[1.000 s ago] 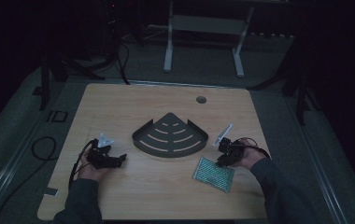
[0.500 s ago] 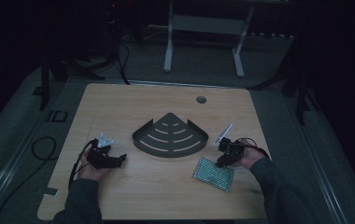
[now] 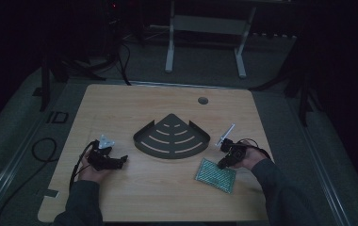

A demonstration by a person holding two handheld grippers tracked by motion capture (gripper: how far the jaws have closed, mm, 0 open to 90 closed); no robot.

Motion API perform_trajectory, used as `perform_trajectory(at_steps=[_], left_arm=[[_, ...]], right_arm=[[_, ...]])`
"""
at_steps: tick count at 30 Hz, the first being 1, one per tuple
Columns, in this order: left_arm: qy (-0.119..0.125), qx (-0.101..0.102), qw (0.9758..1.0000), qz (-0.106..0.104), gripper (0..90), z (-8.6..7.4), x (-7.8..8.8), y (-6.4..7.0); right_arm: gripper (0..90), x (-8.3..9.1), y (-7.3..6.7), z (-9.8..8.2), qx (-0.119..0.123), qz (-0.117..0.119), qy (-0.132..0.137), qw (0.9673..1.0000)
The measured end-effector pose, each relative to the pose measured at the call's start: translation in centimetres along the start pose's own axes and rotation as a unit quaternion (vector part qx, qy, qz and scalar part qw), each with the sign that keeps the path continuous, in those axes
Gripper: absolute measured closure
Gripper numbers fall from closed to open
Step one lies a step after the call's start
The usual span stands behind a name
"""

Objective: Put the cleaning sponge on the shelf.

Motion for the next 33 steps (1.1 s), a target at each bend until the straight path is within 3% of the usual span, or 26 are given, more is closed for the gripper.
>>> perform_trajectory(at_steps=[3, 13, 33], left_arm=[[0.000, 0.000, 1.0000, 0.000, 14.8, 0.0, 0.0, 0.0], [0.000, 0.000, 1.0000, 0.000, 14.8, 0.0, 0.0, 0.0], [0.000, 0.000, 1.0000, 0.000, 14.8, 0.0, 0.0, 0.0]], right_arm=[[88.0, 0.0, -0.1, 0.0, -0.001, -0.006, 0.000, 1.0000], [90.0, 0.3, -0.5, 0.3, 0.028, -0.030, -0.014, 0.9991], [90.0, 3.1, -0.1, 1.2, 0.018, -0.041, 0.018, 0.9988]])
Point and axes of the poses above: each handheld gripper's, and its own axes: x roughly backward along the jaws, z roughly out of its top, y roughly to its right, the point moved 7 cm from there along -x, roughly forward along the jaws, and after that the axes turned 10 degrees about y, right-handed, at the moved point
